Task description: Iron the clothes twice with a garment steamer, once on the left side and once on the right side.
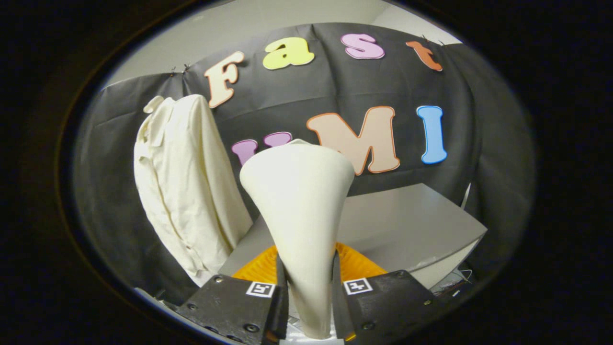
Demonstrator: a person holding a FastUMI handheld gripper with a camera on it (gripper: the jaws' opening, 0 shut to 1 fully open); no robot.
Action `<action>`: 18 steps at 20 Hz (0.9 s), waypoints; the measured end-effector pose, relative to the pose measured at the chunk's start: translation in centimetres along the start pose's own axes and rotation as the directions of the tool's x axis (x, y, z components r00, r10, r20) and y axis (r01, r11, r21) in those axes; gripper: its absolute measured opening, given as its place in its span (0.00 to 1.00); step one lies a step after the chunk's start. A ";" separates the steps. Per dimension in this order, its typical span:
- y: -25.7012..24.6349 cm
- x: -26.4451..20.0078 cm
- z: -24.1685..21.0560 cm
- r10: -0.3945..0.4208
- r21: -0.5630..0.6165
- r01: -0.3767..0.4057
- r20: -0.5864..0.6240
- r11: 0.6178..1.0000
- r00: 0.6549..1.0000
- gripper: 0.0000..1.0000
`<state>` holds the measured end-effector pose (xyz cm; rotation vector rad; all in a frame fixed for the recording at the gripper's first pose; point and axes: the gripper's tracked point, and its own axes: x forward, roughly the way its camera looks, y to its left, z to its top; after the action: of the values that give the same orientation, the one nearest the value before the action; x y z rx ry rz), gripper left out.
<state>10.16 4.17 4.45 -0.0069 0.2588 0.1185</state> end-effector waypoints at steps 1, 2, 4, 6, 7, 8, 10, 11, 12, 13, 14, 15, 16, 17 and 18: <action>0.9 -0.7 -1.1 0.026 0.015 -0.026 0.007 1.000 1.000 0.38; 1.8 -1.4 -2.2 0.050 0.026 -0.050 0.010 0.998 0.999 0.38; 3.9 -2.8 -3.8 0.084 0.033 -0.085 0.011 0.996 0.996 0.38; 6.2 -3.8 -4.8 0.100 -0.006 -0.100 0.005 0.995 0.995 0.37; 7.8 -4.4 -5.0 0.113 -0.035 -0.113 0.001 0.993 0.994 0.37; 9.7 -4.9 -5.1 0.127 -0.066 -0.127 0.002 0.990 0.992 0.37; 13.6 -5.3 -4.8 0.155 -0.130 -0.152 0.014 0.980 0.988 0.37; 15.9 -5.2 -4.5 0.173 -0.163 -0.167 0.022 0.972 0.985 0.37; 18.2 -4.9 -4.3 0.185 -0.189 -0.176 0.032 0.966 0.982 0.37; 20.5 -4.4 -4.0 0.200 -0.207 -0.190 0.029 0.960 0.979 0.37; 23.1 -4.0 -3.9 0.223 -0.224 -0.210 0.033 0.952 0.974 0.37; 25.8 -3.7 -3.7 0.246 -0.245 -0.230 0.038 0.942 0.969 0.37; 28.5 -3.4 -3.5 0.267 -0.269 -0.247 0.042 0.931 0.963 0.37; 31.1 -3.2 -3.6 0.285 -0.282 -0.260 0.050 0.923 0.957 0.37; 33.6 -2.9 -3.5 0.297 -0.288 -0.271 0.051 0.919 0.953 0.37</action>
<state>2.53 37.11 2.12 -0.2442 0.1454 0.4446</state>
